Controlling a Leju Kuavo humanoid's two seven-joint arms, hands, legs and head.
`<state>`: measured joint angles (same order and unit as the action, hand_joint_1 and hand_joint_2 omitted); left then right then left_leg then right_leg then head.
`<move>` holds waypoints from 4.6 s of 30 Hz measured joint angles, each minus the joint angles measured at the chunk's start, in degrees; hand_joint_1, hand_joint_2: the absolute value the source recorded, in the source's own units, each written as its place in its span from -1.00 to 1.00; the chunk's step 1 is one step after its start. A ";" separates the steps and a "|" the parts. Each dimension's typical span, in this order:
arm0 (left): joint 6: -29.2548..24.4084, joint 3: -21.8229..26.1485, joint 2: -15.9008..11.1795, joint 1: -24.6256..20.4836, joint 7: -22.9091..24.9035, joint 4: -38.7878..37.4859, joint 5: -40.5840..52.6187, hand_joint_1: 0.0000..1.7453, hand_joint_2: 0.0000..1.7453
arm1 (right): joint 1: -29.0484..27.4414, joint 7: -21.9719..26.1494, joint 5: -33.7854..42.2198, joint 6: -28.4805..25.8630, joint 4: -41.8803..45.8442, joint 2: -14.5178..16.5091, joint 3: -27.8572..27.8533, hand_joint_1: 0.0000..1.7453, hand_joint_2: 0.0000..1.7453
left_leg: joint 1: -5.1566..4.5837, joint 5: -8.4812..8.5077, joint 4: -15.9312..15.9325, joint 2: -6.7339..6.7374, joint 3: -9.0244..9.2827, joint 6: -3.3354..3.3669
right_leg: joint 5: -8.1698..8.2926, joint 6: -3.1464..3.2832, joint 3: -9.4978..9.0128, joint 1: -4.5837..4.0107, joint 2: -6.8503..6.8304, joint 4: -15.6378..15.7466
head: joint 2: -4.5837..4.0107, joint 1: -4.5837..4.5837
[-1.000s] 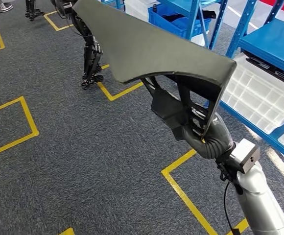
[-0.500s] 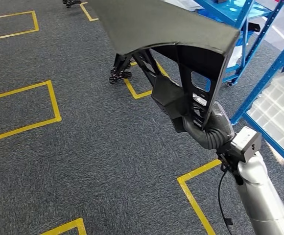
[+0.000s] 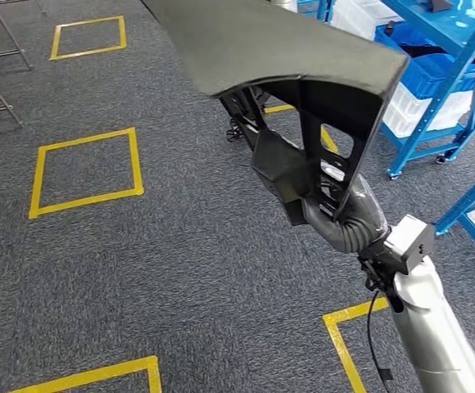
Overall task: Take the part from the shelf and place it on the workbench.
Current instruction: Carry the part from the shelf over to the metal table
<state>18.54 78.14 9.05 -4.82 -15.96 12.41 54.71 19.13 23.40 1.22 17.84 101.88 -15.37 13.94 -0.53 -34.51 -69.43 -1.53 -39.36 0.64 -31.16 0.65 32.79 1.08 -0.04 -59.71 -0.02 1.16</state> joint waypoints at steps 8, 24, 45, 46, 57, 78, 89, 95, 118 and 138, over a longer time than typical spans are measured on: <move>-0.48 0.00 -0.05 0.10 -0.19 0.00 -0.24 -1.00 1.00 | -0.85 0.56 0.07 0.09 0.17 0.32 -0.07 1.00 1.00 | 0.22 6.16 7.69 4.12 2.90 0.05 | -2.07 -1.03 -2.31 -0.17 -4.78 0.06 | 0.00 -0.03; -1.28 0.07 -1.27 0.21 -0.36 0.00 -0.72 -1.00 1.00 | -1.33 2.73 0.89 1.51 -0.75 0.94 -0.10 1.00 1.00 | 0.44 4.91 8.76 -3.96 4.30 0.89 | 0.11 -2.63 1.46 0.79 3.61 -1.63 | 0.01 -0.07; -7.63 0.08 -3.07 1.58 10.04 0.03 0.74 -1.00 1.00 | -2.95 4.32 1.11 2.32 -0.34 0.68 -3.36 1.00 1.00 | -0.53 5.45 9.79 2.12 4.64 2.45 | -5.09 -2.01 0.20 0.22 -2.12 -5.07 | 0.00 -0.07; -8.00 0.09 -3.16 1.58 10.69 0.04 0.86 -1.00 1.00 | -3.21 4.46 1.10 2.38 -0.32 0.62 -3.69 1.00 1.00 | -0.48 5.42 9.83 1.59 4.72 2.57 | -6.64 -2.06 2.01 0.20 -0.93 -8.52 | 0.00 -0.09; -10.43 0.16 -3.68 2.34 14.46 0.34 1.55 -1.00 1.00 | -5.42 4.90 1.09 2.74 -0.21 0.33 -6.40 1.00 1.00 | 0.17 4.49 8.78 -5.04 4.48 0.97 | 0.04 -2.03 1.45 0.66 3.36 -1.54 | 0.00 -0.08; -12.98 2.61 -4.52 2.08 16.00 0.79 -0.27 -1.00 1.00 | -6.85 4.46 0.66 3.31 2.64 -0.90 -10.05 1.00 1.00 | -0.09 5.04 9.68 0.74 5.07 2.45 | -8.64 -2.33 4.78 0.30 -0.26 -13.77 | 0.00 -0.09; -14.01 3.92 -4.65 2.31 16.80 0.85 -1.53 -1.00 1.00 | -9.80 4.16 1.44 3.27 4.89 -2.81 -12.74 1.00 1.00 | 0.27 3.34 8.08 -3.89 5.11 0.44 | 0.04 -1.72 0.96 0.72 1.18 -1.31 | 0.00 -0.01; -14.36 4.37 -3.60 2.02 17.46 0.85 -1.72 -1.00 1.00 | -10.79 1.26 3.06 4.56 5.91 -4.22 -13.66 1.00 1.00 | 0.73 -2.12 -6.56 0.76 -2.70 -0.75 | -0.65 -1.00 0.42 0.70 -2.73 -1.23 | 0.00 0.04; -12.39 6.11 -3.07 0.45 11.14 0.85 -5.84 -1.00 1.00 | -3.74 0.69 1.89 4.38 3.07 -4.38 -4.82 1.00 1.00 | 0.39 4.43 8.78 -5.42 4.69 0.73 | -0.04 -2.60 1.11 0.92 2.90 -1.32 | 0.00 -0.01; -11.90 6.23 -2.75 -0.21 11.13 0.85 -5.39 -1.00 1.00 | -0.10 0.11 3.19 4.54 2.39 -4.60 -2.44 1.00 1.00 | 0.05 5.92 9.31 1.85 3.64 2.31 | -7.36 -3.24 1.14 0.74 -1.07 -8.51 | 0.00 -0.01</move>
<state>6.64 84.37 6.29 -5.02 -4.83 13.27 49.32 19.03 23.51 4.42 22.38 104.26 -19.96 11.50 -0.48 -28.59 -60.13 0.33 -35.72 2.95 -38.52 -2.59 33.93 1.81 -1.11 -68.22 -0.02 1.15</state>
